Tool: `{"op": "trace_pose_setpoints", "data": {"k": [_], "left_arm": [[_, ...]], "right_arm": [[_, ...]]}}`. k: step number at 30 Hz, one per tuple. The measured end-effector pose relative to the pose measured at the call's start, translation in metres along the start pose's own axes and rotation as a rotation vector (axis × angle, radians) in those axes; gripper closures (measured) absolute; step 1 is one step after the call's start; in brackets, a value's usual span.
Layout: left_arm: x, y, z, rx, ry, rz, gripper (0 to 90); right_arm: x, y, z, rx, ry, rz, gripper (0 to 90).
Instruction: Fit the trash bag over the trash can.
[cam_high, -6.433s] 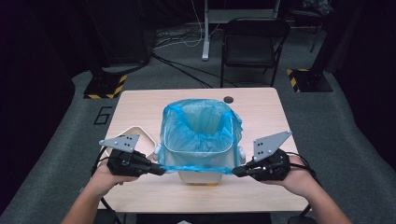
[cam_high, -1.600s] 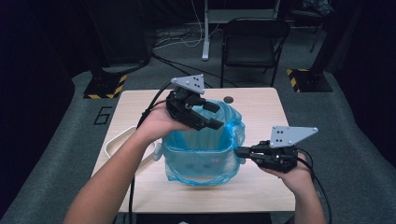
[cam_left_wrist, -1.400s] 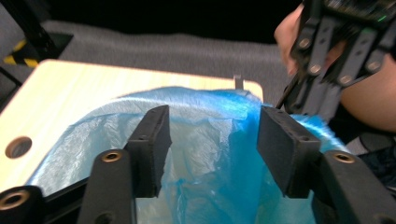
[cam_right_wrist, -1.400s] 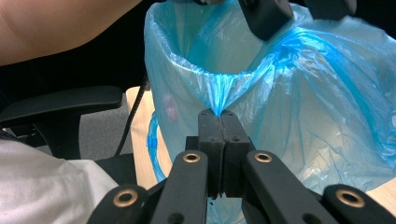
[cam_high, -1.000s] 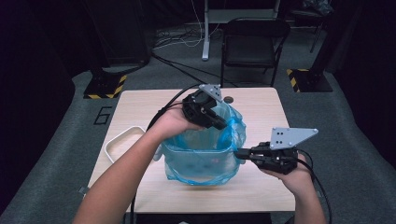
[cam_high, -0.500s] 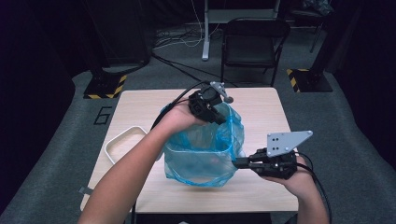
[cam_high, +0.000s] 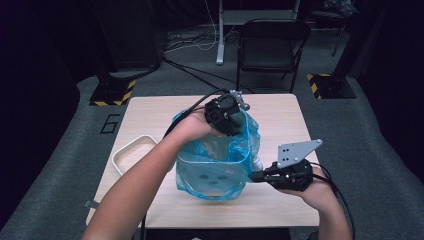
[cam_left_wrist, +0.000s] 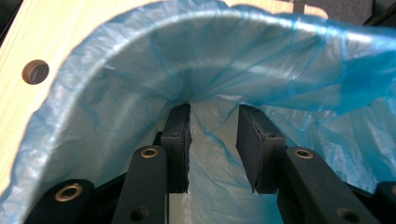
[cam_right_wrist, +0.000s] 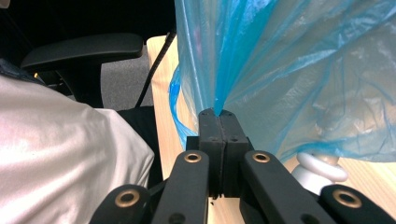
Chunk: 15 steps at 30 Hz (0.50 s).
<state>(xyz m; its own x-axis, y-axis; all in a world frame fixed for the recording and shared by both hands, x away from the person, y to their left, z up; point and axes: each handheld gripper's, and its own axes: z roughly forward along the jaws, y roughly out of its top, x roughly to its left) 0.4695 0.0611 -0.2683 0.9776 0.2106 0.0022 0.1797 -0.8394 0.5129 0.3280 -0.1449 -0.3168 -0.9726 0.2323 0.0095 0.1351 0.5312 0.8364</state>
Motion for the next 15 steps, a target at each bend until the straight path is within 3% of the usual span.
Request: {"op": "trace_pose_setpoints", "data": {"k": [5,8,15], "left_arm": [[0.000,-0.001,0.006,0.041,-0.038,-0.003,59.1],[0.000,0.000,0.005,0.042,-0.038,0.003,58.1],[-0.008,0.003,-0.011,0.021,0.015,0.051,54.0]], "right_arm": [[-0.001,-0.001,-0.001,-0.008,0.014,-0.001,89.8],[0.000,-0.001,-0.005,-0.028,0.024,0.000,82.8],[0.004,0.000,-0.025,-0.136,0.002,0.009,71.2]]}}
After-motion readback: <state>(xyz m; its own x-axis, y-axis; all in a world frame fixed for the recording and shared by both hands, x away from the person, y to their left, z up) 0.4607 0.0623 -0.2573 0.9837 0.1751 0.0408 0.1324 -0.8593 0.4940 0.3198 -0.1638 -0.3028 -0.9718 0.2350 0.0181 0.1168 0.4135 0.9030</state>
